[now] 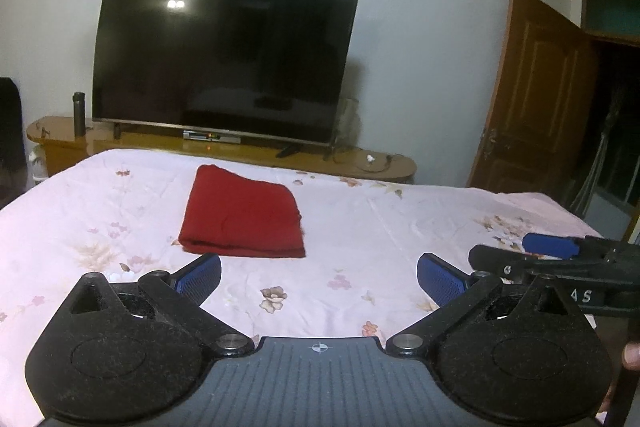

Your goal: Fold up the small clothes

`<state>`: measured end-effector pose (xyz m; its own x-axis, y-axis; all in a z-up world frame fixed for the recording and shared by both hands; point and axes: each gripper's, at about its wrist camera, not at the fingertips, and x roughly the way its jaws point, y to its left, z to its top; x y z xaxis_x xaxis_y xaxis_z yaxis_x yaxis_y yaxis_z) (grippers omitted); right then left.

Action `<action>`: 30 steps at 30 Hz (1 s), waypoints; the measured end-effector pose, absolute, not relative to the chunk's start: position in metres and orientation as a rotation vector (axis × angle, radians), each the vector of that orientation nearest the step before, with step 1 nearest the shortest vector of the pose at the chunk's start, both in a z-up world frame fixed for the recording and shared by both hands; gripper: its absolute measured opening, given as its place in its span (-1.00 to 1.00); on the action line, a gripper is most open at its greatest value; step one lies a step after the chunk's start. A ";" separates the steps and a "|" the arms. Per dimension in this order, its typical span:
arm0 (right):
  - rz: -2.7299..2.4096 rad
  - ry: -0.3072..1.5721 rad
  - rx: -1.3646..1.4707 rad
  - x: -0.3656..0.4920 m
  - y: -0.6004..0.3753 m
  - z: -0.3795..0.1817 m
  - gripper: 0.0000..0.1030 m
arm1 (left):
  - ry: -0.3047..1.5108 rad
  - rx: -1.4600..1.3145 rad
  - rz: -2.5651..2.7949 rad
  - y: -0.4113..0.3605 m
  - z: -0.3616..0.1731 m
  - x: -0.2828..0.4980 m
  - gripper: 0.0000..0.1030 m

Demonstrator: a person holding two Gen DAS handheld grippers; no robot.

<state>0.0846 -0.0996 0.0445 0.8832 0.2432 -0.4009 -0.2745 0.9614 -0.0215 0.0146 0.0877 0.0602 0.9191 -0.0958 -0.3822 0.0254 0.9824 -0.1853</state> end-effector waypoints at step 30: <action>0.272 0.366 -0.079 0.068 -0.102 0.050 0.73 | 0.384 -0.166 -0.051 0.074 0.065 0.000 1.00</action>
<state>0.0681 -0.1023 0.0504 0.8977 0.2484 -0.3640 -0.2769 0.9605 -0.0273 0.0002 0.0736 0.0651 0.9259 -0.0806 -0.3690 0.0175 0.9851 -0.1712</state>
